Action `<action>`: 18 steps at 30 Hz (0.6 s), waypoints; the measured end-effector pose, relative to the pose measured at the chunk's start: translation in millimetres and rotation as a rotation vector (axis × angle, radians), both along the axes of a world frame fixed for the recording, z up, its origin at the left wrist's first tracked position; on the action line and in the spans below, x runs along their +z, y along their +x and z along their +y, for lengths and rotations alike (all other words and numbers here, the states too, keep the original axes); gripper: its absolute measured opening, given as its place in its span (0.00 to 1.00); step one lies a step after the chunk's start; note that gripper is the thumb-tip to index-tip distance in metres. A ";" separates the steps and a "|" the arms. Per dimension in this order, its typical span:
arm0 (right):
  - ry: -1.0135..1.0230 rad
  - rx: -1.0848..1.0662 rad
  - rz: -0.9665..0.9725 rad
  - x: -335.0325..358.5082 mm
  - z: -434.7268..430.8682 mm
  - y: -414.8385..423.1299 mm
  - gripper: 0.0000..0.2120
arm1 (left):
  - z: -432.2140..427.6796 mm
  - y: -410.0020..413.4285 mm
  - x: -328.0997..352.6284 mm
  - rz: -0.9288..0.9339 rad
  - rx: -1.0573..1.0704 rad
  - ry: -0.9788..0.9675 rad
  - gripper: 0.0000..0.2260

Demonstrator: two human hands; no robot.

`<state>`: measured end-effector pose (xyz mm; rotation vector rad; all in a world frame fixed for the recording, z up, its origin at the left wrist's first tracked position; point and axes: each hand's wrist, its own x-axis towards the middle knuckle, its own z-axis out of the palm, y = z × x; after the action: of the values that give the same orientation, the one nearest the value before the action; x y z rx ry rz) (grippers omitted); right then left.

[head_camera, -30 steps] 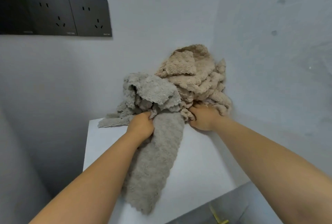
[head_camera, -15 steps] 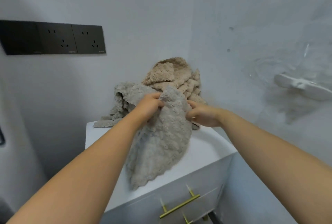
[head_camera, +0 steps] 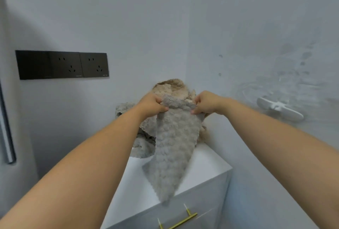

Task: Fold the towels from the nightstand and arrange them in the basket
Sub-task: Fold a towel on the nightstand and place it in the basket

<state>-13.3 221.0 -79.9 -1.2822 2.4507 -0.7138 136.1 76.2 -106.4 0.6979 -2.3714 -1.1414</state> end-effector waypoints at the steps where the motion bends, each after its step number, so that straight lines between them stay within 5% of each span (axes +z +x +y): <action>1: -0.084 -0.036 0.137 4.4 -6.0 3.6 0.17 | -0.7 -4.5 5.0 0.050 0.060 -0.054 0.11; 4: -0.505 -0.161 0.412 23.9 -17.3 11.1 0.06 | 2.1 -11.8 33.7 0.372 0.248 -0.175 0.10; 7: -0.752 -0.185 0.430 18.6 -13.6 21.8 0.08 | 17.5 -4.3 46.3 0.555 0.308 -0.235 0.13; 18: -0.279 0.058 -0.064 -154.6 38.5 41.7 0.12 | 28.8 31.1 -115.4 -0.033 -0.065 -0.230 0.06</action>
<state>28.4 259.5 -234.4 -1.3967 2.3134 -1.0931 167.2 105.0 -221.8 0.5684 -2.5175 -0.8679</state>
